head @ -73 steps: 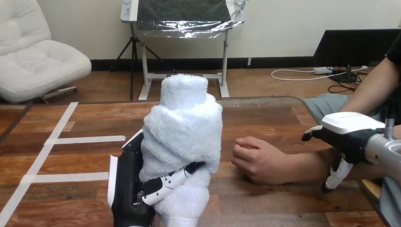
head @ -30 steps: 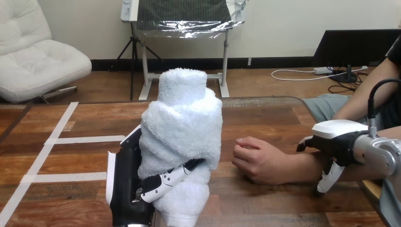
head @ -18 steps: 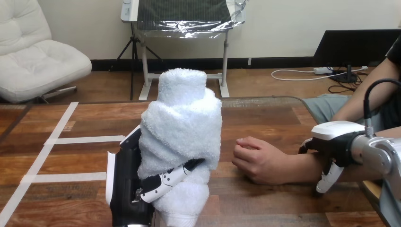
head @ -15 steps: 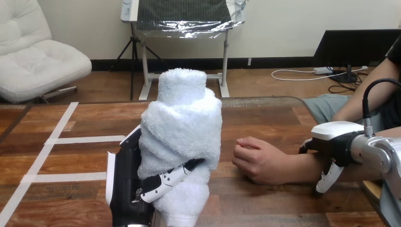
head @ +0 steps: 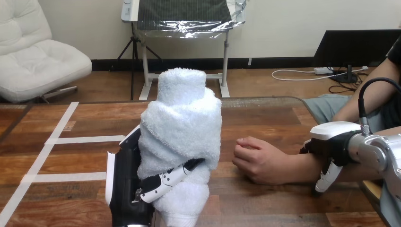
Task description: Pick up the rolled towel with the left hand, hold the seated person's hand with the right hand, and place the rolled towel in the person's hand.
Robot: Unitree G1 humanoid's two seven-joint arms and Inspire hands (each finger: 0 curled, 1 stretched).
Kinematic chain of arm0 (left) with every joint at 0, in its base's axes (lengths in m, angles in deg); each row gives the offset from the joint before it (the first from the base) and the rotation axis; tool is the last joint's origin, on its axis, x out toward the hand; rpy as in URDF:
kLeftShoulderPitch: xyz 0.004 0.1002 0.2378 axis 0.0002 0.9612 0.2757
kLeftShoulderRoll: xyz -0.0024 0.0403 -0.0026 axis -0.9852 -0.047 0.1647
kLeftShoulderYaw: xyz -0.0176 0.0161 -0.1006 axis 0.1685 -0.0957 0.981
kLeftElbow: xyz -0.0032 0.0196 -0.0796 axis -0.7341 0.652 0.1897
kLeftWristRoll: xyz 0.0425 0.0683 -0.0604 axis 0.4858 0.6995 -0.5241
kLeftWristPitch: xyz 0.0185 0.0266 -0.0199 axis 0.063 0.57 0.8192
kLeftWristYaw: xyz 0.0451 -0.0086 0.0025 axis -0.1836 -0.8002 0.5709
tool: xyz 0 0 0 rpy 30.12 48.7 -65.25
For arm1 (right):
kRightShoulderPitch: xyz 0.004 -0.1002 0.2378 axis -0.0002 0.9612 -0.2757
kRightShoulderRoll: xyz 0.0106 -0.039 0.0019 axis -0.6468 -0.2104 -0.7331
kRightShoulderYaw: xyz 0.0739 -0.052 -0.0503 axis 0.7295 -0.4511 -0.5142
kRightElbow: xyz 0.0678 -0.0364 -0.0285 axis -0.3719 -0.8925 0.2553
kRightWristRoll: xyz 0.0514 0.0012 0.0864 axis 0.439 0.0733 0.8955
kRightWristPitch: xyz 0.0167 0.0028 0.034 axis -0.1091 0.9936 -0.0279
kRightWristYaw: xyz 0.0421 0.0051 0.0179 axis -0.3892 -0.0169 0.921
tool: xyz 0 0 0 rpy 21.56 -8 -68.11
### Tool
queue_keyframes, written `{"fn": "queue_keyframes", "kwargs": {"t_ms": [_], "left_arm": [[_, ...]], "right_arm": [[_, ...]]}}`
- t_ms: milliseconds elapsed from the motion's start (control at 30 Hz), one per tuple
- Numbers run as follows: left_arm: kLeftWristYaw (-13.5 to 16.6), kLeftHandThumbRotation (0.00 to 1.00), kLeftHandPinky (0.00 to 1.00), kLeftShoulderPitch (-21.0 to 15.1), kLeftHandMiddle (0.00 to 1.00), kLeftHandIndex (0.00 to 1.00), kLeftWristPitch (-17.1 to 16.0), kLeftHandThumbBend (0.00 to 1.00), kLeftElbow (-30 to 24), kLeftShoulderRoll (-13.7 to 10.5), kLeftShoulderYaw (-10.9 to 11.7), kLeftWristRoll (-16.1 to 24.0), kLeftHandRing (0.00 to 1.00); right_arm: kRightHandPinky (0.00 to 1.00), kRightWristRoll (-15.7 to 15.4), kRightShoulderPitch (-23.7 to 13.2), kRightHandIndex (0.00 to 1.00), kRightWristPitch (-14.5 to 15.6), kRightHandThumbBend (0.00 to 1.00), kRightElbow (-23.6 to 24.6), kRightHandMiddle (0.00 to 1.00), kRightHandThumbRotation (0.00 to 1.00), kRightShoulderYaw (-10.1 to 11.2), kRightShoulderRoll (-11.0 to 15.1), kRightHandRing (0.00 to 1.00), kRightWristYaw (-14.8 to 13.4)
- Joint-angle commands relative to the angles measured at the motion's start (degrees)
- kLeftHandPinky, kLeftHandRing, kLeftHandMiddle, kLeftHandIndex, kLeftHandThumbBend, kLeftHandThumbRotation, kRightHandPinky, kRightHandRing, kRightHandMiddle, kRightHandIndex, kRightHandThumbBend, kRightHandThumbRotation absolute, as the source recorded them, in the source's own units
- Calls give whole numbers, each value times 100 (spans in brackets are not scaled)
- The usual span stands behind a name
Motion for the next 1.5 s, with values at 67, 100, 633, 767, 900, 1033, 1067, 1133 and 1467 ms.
{"fn": "queue_keyframes", "kwargs": {"t_ms": [67,100,633,767,900,1033,1067,1133,1467], "left_arm": [[1,0,24,-173,39,49,-50,61,-475,453,-31,-57,32],[0,0,24,-169,39,49,-44,61,-481,453,-31,-64,32],[-36,0,24,-134,39,48,10,63,-583,451,-53,-154,32],[-58,0,24,-135,39,48,18,62,-602,441,-58,-188,32],[-79,0,24,-123,39,48,36,62,-630,436,-65,-227,32],[-77,0,24,-117,39,49,58,62,-655,439,-53,-232,32],[-76,0,24,-117,39,49,61,62,-658,439,-50,-231,32],[-59,0,24,-120,39,49,61,62,-661,437,-35,-202,32],[-70,0,24,-112,39,49,74,62,-681,413,-21,-213,32]], "right_arm": [[69,7,-195,85,91,67,-251,84,29,-155,-225,78,90],[69,-7,-208,85,132,67,-291,84,29,-179,-251,78,123],[69,-115,-336,82,333,65,-707,85,30,-461,-452,78,176],[68,-123,-370,81,346,64,-808,84,29,-535,-491,77,178],[68,-152,-385,80,209,64,-901,82,30,-628,-492,76,96],[67,-119,-380,79,80,64,-967,80,29,-649,-495,75,15],[66,-109,-381,79,69,64,-986,80,29,-648,-501,74,3],[64,-114,-392,78,15,63,-1038,78,28,-675,-512,72,-29],[48,-33,-388,67,131,63,-1178,67,23,-668,-640,58,-110]]}}
